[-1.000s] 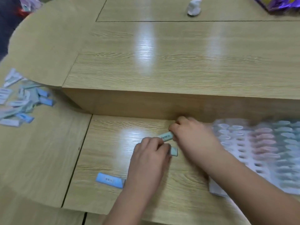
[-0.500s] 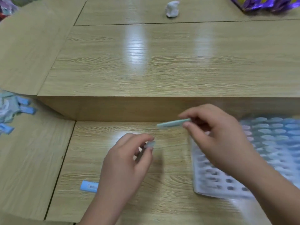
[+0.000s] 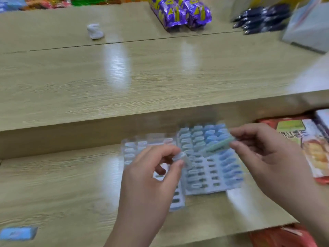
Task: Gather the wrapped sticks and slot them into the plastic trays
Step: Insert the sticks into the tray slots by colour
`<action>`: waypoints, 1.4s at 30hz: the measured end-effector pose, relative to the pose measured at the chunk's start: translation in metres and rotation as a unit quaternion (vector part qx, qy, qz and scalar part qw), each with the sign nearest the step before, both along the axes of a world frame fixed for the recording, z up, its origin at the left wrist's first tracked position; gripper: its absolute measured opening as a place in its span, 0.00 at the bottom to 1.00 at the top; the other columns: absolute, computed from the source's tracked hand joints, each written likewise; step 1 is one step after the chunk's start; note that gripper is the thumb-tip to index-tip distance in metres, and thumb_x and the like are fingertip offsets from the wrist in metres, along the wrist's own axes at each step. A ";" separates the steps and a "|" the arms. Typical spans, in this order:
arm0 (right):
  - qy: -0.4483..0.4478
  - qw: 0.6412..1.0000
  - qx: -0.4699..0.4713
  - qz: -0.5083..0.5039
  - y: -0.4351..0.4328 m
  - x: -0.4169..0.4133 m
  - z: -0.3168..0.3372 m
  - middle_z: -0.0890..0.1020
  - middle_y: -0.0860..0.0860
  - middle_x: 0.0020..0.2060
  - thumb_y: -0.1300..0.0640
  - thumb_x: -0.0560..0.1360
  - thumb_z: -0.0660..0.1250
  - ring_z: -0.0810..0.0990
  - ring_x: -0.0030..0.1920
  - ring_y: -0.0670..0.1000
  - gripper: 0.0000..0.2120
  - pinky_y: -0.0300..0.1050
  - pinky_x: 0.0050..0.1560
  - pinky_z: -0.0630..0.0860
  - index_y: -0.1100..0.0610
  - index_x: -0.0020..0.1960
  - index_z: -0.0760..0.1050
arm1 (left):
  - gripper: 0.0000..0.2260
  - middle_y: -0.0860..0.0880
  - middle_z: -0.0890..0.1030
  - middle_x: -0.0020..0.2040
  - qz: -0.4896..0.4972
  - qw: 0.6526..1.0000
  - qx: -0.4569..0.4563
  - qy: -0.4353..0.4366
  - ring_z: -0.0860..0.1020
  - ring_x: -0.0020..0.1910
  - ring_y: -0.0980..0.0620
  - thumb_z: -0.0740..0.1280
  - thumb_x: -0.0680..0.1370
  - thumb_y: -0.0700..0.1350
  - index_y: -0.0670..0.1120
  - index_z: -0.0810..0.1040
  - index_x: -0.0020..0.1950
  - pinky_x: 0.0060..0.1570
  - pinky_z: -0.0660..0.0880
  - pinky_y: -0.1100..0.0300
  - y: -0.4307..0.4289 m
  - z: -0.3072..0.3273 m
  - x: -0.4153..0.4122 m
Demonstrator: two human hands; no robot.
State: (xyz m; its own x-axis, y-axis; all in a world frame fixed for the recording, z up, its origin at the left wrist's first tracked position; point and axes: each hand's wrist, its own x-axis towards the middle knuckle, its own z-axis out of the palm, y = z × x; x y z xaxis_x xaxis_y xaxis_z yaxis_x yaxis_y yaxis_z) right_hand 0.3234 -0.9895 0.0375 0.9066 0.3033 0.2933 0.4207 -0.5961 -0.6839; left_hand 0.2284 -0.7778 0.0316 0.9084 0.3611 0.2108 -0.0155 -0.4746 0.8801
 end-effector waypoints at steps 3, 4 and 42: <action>-0.015 1.000 -0.012 0.022 -0.007 0.002 -0.015 0.82 0.40 0.45 0.59 0.73 0.73 0.81 0.46 0.38 0.11 0.28 0.48 0.74 0.47 0.52 0.79 | 0.12 0.61 0.82 0.46 0.002 1.000 0.014 0.003 0.79 0.43 0.60 0.75 0.75 0.44 0.61 0.83 0.53 0.41 0.71 0.73 -0.016 -0.008 0.005; -0.022 0.999 -0.016 0.029 -0.007 0.003 -0.020 0.82 0.40 0.45 0.59 0.73 0.72 0.81 0.45 0.39 0.09 0.32 0.48 0.76 0.49 0.52 0.80 | 0.13 0.61 0.82 0.46 0.007 1.000 0.017 0.002 0.79 0.43 0.61 0.76 0.74 0.43 0.60 0.84 0.52 0.41 0.70 0.75 -0.021 -0.011 0.006; -0.052 0.981 -0.119 0.143 0.006 0.028 -0.055 0.82 0.47 0.43 0.64 0.72 0.73 0.77 0.45 0.53 0.07 0.43 0.47 0.73 0.54 0.48 0.84 | 0.05 0.54 0.82 0.37 -0.051 0.932 0.355 0.058 0.72 0.37 0.47 0.78 0.71 0.40 0.48 0.84 0.42 0.37 0.74 0.51 -0.053 -0.050 0.046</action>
